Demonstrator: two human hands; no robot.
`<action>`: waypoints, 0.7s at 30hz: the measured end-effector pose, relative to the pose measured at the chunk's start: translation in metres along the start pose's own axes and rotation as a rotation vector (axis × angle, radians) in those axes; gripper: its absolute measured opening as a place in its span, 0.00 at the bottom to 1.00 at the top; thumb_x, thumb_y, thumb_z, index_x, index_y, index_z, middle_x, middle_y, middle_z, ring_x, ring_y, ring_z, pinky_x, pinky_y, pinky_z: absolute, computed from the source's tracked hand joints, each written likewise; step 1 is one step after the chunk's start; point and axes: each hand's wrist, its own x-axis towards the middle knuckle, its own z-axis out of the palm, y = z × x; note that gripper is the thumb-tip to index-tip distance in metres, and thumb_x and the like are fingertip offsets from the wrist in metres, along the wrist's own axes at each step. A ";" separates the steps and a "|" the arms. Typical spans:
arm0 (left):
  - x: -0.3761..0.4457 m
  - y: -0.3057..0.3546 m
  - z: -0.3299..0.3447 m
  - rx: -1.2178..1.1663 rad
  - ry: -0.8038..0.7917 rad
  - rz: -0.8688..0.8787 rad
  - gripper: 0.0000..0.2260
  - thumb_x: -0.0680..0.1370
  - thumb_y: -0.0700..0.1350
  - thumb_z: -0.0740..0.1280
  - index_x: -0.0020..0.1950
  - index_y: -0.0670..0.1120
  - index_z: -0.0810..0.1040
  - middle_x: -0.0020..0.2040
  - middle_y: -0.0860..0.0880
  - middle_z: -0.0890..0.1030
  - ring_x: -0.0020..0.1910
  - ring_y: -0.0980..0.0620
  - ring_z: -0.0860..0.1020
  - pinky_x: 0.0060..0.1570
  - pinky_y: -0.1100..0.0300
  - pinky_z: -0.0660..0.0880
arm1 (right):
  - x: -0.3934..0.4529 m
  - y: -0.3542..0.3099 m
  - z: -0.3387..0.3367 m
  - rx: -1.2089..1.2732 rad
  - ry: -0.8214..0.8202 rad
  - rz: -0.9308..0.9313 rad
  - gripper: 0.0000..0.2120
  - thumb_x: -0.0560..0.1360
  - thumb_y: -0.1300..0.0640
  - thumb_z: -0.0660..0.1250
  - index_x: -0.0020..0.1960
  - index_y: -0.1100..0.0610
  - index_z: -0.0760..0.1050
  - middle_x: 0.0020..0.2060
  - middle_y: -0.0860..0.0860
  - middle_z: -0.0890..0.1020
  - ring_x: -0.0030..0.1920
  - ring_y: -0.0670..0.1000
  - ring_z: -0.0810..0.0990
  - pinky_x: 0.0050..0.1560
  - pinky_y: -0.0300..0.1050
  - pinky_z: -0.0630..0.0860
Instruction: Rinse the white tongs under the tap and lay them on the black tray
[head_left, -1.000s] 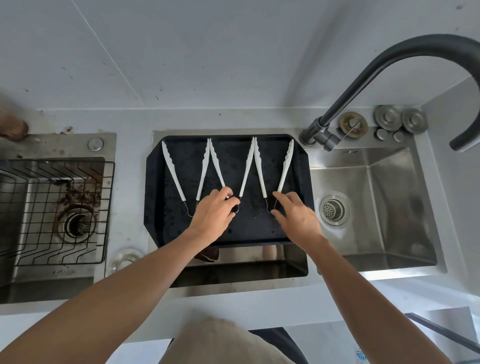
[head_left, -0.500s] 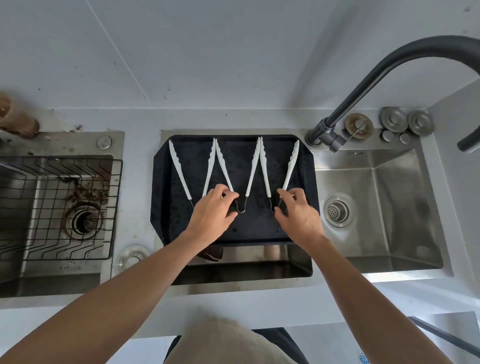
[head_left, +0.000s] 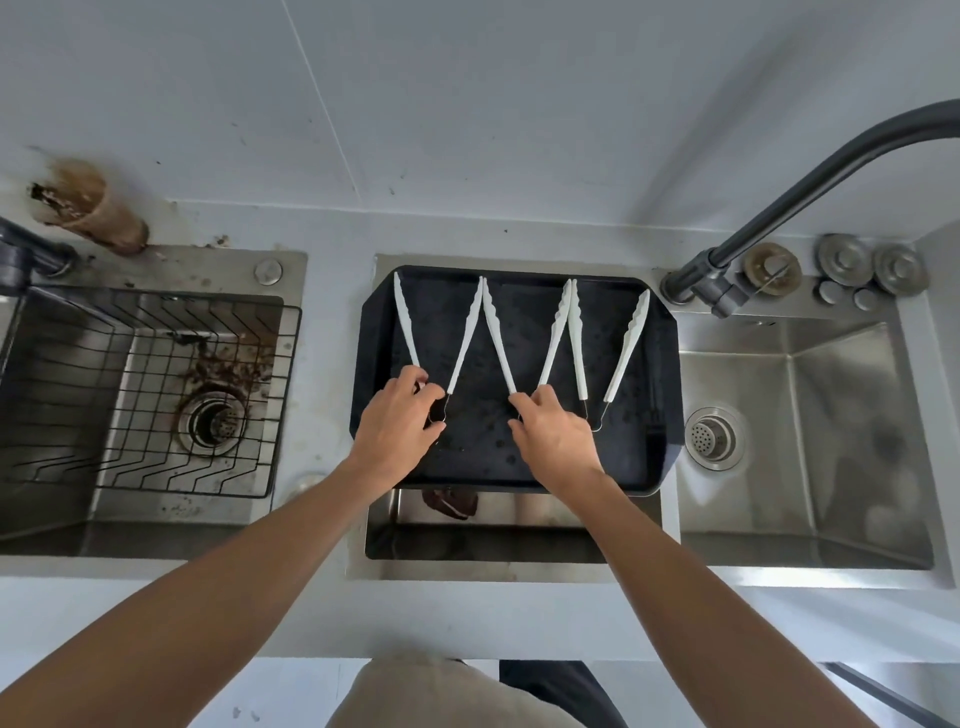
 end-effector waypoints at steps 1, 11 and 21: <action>-0.001 -0.001 0.000 -0.015 -0.005 0.009 0.15 0.75 0.46 0.78 0.60 0.43 0.84 0.64 0.44 0.78 0.55 0.46 0.83 0.54 0.52 0.83 | 0.000 -0.001 0.001 -0.003 0.003 0.007 0.15 0.86 0.55 0.61 0.71 0.57 0.72 0.60 0.56 0.74 0.41 0.59 0.81 0.40 0.51 0.77; -0.002 -0.011 0.001 -0.034 -0.013 0.079 0.08 0.74 0.44 0.79 0.48 0.41 0.86 0.63 0.41 0.79 0.51 0.43 0.84 0.48 0.52 0.83 | -0.007 -0.005 0.002 0.058 0.049 0.034 0.15 0.84 0.59 0.63 0.70 0.59 0.72 0.62 0.56 0.72 0.45 0.56 0.80 0.42 0.52 0.81; 0.016 0.007 -0.031 0.158 -0.078 0.027 0.29 0.80 0.62 0.65 0.76 0.46 0.73 0.77 0.40 0.70 0.77 0.40 0.69 0.71 0.41 0.70 | -0.007 -0.018 -0.024 0.141 0.091 0.106 0.25 0.83 0.41 0.61 0.73 0.55 0.75 0.72 0.56 0.76 0.76 0.61 0.69 0.77 0.58 0.63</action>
